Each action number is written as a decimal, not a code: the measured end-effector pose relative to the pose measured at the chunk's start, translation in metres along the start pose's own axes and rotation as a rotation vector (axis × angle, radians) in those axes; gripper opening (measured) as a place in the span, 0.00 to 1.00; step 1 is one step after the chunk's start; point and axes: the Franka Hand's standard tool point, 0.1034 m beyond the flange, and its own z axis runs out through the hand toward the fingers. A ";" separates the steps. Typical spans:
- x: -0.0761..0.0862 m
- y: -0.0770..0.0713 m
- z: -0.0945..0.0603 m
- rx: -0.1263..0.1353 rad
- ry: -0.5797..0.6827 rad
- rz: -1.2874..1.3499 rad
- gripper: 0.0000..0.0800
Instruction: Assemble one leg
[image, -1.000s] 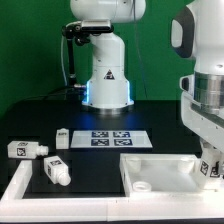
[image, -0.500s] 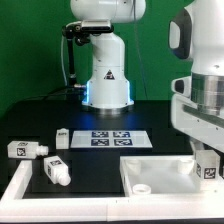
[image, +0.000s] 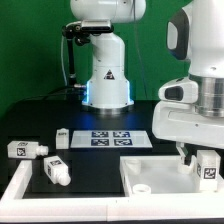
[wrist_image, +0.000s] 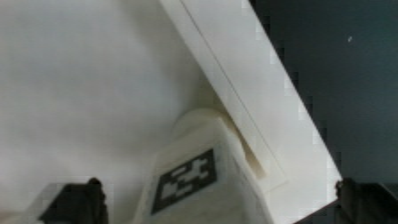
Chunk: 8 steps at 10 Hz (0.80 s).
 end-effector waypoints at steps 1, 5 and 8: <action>0.001 0.001 0.000 0.000 0.000 -0.088 0.81; 0.007 -0.001 0.002 0.014 0.088 -0.238 0.67; 0.007 -0.001 0.003 0.021 0.085 -0.064 0.35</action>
Offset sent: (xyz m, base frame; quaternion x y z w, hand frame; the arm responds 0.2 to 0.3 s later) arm 0.0000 0.0000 0.0000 0.0000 0.0000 0.0650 0.9979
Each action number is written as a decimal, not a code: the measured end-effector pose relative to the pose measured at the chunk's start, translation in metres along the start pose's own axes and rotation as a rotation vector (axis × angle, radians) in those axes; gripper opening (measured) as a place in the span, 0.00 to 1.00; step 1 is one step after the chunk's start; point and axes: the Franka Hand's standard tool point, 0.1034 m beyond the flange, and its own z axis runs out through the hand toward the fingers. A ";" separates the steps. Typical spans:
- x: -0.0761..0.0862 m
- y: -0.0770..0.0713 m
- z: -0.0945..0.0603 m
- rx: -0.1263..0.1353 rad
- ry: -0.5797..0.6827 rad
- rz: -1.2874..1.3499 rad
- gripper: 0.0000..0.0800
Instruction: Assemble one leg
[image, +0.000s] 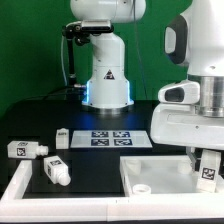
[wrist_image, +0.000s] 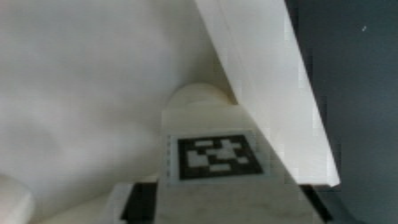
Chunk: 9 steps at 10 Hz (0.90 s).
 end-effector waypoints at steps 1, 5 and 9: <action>0.000 0.000 0.000 0.000 0.000 0.089 0.35; 0.000 0.005 0.001 0.025 -0.016 0.760 0.35; 0.001 0.006 0.002 0.048 -0.020 0.967 0.48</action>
Offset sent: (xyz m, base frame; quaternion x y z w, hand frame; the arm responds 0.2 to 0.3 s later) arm -0.0414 -0.0023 -0.0128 -0.0237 0.0002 0.4402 0.8976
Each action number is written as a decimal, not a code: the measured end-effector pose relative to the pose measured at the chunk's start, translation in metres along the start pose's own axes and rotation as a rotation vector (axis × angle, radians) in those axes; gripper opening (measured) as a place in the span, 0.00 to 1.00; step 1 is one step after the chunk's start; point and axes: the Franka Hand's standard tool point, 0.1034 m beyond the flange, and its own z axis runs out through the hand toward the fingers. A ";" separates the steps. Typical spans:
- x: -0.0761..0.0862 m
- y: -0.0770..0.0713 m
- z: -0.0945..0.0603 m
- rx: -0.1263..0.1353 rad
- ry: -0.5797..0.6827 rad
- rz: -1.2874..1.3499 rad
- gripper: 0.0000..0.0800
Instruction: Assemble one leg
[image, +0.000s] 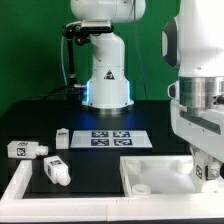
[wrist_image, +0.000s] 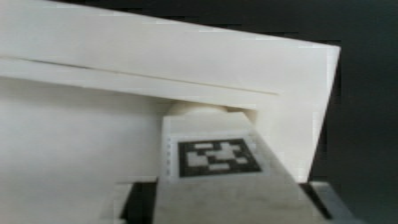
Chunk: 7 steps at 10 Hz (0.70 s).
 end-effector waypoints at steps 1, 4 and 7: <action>-0.001 0.000 0.001 -0.002 0.000 -0.021 0.48; 0.000 0.001 0.000 -0.012 -0.013 -0.509 0.76; -0.006 0.004 0.002 0.005 -0.007 -0.761 0.81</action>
Offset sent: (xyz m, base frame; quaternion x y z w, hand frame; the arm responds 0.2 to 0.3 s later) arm -0.0067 0.0181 0.0026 0.0199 -0.0990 -0.3247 0.9404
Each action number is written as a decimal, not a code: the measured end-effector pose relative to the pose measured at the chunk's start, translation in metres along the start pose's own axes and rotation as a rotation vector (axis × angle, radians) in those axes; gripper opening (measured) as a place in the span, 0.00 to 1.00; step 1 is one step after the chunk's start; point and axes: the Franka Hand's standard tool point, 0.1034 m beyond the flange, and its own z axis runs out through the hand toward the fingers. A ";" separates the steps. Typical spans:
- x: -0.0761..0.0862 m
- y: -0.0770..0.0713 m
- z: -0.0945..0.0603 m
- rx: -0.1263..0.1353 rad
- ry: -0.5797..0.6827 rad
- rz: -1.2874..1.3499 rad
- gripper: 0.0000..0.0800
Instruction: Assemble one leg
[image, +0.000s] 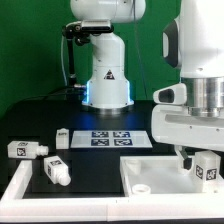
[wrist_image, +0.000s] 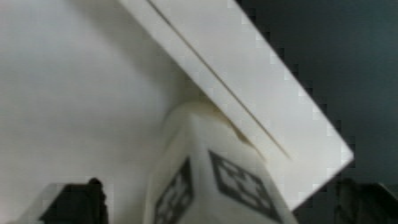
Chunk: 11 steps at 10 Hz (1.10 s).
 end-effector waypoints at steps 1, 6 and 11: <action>0.002 0.001 0.000 0.000 0.001 -0.064 0.81; 0.007 -0.009 -0.015 -0.050 -0.011 -0.723 0.81; 0.009 -0.007 -0.013 -0.048 0.002 -0.496 0.36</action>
Offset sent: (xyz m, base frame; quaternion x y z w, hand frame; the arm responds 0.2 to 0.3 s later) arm -0.0045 0.0163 0.0154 0.0029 -0.0251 -0.3794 0.9249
